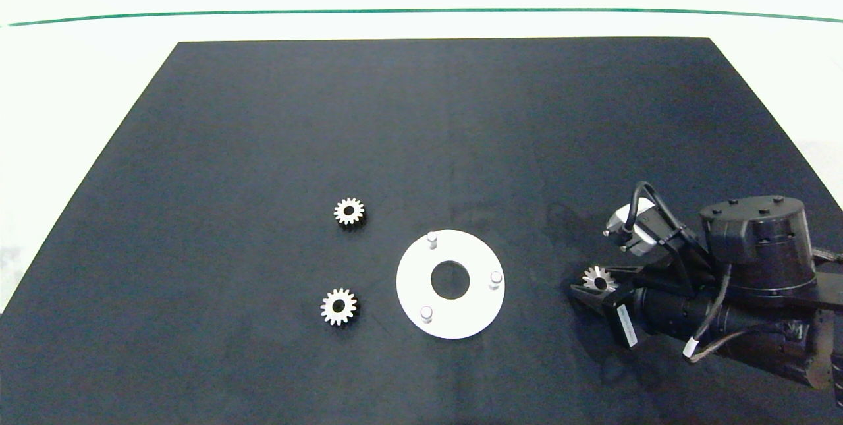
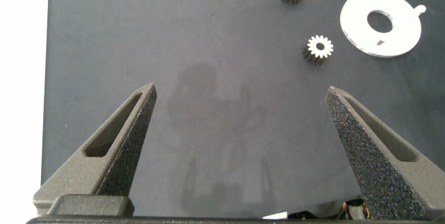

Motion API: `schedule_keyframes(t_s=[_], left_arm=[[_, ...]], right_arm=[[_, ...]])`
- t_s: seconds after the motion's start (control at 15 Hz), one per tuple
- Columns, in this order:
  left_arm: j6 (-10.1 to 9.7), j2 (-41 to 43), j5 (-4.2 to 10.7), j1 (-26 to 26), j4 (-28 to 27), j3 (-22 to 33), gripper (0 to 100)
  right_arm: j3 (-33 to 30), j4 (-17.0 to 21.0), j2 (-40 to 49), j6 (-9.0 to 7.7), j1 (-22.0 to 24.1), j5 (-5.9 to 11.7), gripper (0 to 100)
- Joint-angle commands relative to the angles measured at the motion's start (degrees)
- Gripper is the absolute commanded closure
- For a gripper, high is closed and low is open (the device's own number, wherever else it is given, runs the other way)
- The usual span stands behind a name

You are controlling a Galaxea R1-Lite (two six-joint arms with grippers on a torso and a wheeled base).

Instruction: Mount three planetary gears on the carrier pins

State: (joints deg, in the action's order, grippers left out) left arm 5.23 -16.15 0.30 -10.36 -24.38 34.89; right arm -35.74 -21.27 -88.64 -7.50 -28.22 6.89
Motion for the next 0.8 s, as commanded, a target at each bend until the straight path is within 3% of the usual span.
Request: schedule_keyframes(t_s=[0.07,0.2,0.33,0.6,0.8], left_arm=[[0.04,-0.1,0.05,0.1,-0.1,-0.1,0],[0.04,-0.3,0.05,0.1,-0.1,0.0,0],[0.04,-0.1,0.05,0.2,-0.1,0.2,0],[0.04,0.0,0.05,0.3,-0.1,0.6,0],[0.04,0.0,0.05,0.3,-0.1,1.2,0]], right_arm=[[-5.7,7.6,5.3,-0.76,-4.8,3.04,84],[-10.3,14.4,6.6,-0.68,-10.8,5.68,84],[-12.7,14.6,5.1,-0.76,-14.3,9.20,84],[-16.7,14.4,-1.3,-0.68,-17.3,11.13,84],[-18.4,14.2,-5.0,-0.50,-18.4,11.13,84]])
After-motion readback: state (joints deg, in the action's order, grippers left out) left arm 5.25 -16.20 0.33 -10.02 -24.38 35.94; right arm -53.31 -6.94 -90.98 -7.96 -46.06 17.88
